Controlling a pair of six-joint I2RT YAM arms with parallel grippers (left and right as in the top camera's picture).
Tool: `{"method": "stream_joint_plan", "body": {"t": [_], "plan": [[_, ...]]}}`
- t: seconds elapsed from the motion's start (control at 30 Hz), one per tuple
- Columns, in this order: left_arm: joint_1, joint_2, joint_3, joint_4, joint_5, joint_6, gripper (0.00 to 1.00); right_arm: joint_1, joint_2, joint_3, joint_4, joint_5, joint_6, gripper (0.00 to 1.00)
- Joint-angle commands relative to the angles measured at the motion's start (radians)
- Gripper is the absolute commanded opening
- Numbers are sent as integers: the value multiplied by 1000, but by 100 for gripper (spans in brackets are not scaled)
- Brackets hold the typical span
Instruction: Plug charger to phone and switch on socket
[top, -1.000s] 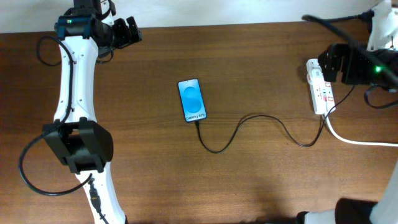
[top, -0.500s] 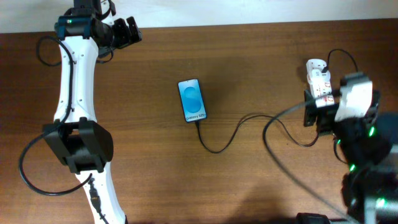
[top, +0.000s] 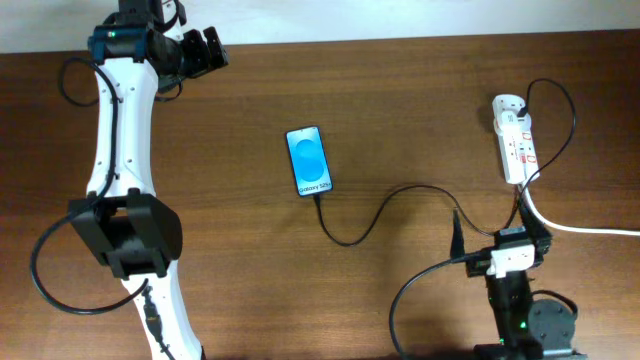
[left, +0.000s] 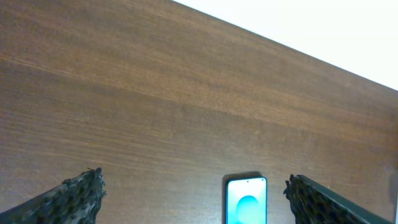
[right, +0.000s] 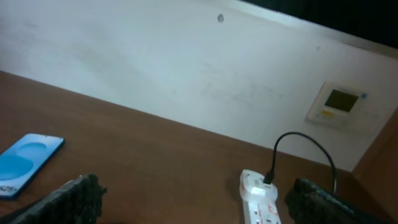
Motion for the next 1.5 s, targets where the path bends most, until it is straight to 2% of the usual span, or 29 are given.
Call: {"method": "stream_joint_plan", "body": {"t": [0.0, 0.17, 1.1, 1.23, 1.33, 1.47], "plan": [[1, -14, 12, 2, -7, 4, 99, 8, -39, -68, 16, 7, 4, 98], [1, -14, 12, 1, -7, 4, 99, 8, -39, -148, 3, -38, 4, 98], [-4, -14, 12, 1, -7, 4, 99, 7, -39, -148, 3, -56, 5, 98], [-6, -58, -1, -69, -7, 5, 99, 7, -39, -148, 3, -56, 4, 98], [-6, -146, -92, -111, -27, 5, 99, 7, -39, -148, 3, -56, 4, 98], [-6, -354, -388, -32, -61, 5, 99, 7, -39, -148, 3, -56, 4, 98]]}}
